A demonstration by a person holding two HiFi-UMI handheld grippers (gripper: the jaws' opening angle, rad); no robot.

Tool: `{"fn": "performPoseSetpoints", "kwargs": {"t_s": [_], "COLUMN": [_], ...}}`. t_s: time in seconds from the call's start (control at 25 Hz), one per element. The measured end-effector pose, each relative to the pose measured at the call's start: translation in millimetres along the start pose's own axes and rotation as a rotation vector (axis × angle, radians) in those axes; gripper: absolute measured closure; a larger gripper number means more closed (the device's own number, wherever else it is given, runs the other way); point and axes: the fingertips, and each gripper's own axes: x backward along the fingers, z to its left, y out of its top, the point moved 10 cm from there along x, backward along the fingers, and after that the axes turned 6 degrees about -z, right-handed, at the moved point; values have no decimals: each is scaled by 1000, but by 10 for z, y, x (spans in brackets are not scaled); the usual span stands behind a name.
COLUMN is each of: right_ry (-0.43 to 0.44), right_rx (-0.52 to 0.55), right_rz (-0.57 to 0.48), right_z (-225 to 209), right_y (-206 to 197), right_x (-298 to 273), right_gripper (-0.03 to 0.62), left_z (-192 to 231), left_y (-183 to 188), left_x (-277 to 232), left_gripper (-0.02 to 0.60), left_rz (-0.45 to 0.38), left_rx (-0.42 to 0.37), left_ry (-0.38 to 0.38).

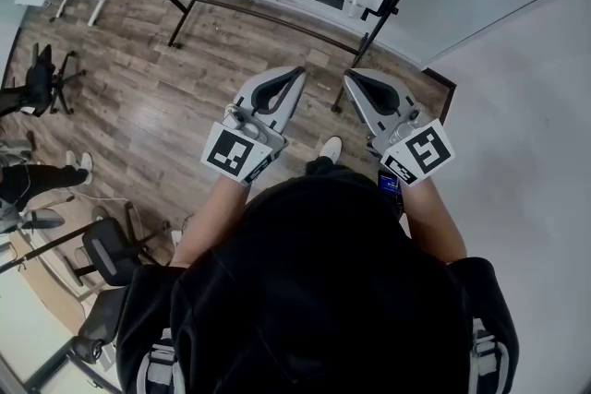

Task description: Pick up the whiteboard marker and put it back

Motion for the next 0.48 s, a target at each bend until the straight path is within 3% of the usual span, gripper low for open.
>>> {"fn": "performPoseSetpoints", "kwargs": {"t_s": [0.48], "right_ry": [26], "right_rx": [-1], "right_rz": [7], "right_z": [-735], "right_y": [-118], "right_x": [-19], "right_gripper": [600], "left_z": [95], "left_y": [-110], "left_x": [-728], "left_gripper": [578], "left_rz": [-3], "left_rx": [-18], "left_ry": [-27]}}
